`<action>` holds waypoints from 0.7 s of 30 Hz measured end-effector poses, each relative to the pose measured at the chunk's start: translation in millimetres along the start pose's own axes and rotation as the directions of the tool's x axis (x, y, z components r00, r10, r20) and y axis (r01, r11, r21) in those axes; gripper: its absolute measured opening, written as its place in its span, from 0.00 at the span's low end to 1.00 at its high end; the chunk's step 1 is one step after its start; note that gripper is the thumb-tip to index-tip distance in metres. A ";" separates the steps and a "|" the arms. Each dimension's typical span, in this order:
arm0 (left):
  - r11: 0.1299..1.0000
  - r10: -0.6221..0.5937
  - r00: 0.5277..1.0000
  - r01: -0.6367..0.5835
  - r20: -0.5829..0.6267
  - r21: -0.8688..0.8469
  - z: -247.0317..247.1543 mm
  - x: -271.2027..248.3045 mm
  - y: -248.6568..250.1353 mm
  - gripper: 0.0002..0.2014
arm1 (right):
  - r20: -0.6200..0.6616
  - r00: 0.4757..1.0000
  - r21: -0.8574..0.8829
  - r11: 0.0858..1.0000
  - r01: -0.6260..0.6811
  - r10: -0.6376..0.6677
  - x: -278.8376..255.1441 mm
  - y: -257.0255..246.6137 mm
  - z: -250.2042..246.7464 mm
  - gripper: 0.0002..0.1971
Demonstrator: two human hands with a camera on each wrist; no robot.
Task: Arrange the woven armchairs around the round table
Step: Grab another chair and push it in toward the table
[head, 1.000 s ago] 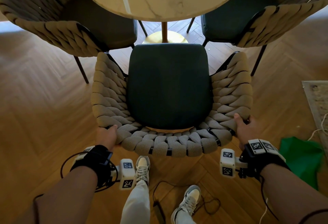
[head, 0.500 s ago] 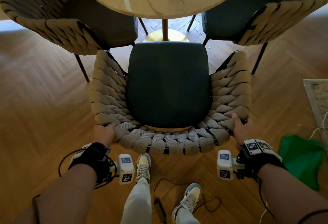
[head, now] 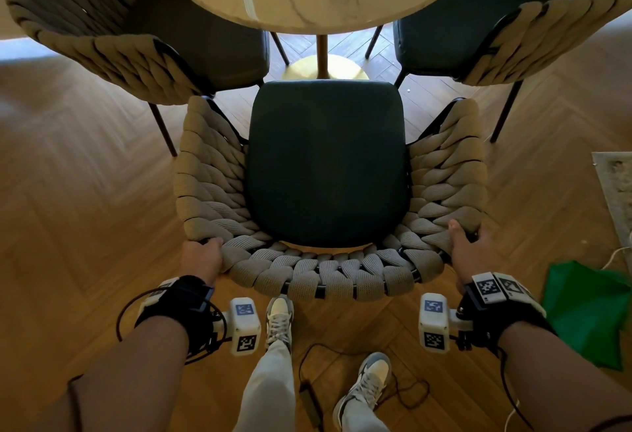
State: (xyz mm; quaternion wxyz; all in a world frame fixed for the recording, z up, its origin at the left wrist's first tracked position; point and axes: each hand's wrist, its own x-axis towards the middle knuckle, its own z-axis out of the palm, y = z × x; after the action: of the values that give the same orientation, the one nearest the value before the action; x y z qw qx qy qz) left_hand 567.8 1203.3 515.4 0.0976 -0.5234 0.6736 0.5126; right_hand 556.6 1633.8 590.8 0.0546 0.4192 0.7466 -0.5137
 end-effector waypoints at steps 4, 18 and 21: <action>1.000 0.011 1.000 -0.011 0.014 0.000 -2.0 0.0 -0.6 0.28 | 0.013 1.000 -0.005 1.000 -0.001 0.001 -0.7 -0.5 -0.2 0.24; 0.999 0.021 0.996 -0.024 0.089 0.040 -6.7 10.5 -6.0 0.28 | -0.003 1.000 0.004 1.000 -0.015 0.015 9.2 4.5 4.3 0.23; 0.999 -0.029 0.992 0.025 0.122 0.036 -7.2 -28.0 20.1 0.25 | 0.007 1.000 0.019 0.999 -0.031 0.030 12.0 9.2 4.5 0.26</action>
State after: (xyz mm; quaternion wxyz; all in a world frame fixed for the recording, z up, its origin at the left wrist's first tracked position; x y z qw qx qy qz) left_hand 566.6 1213.1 549.2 0.1545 -0.4982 0.6679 0.5309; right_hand 553.6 1638.2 575.9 0.0608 0.4294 0.7351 -0.5212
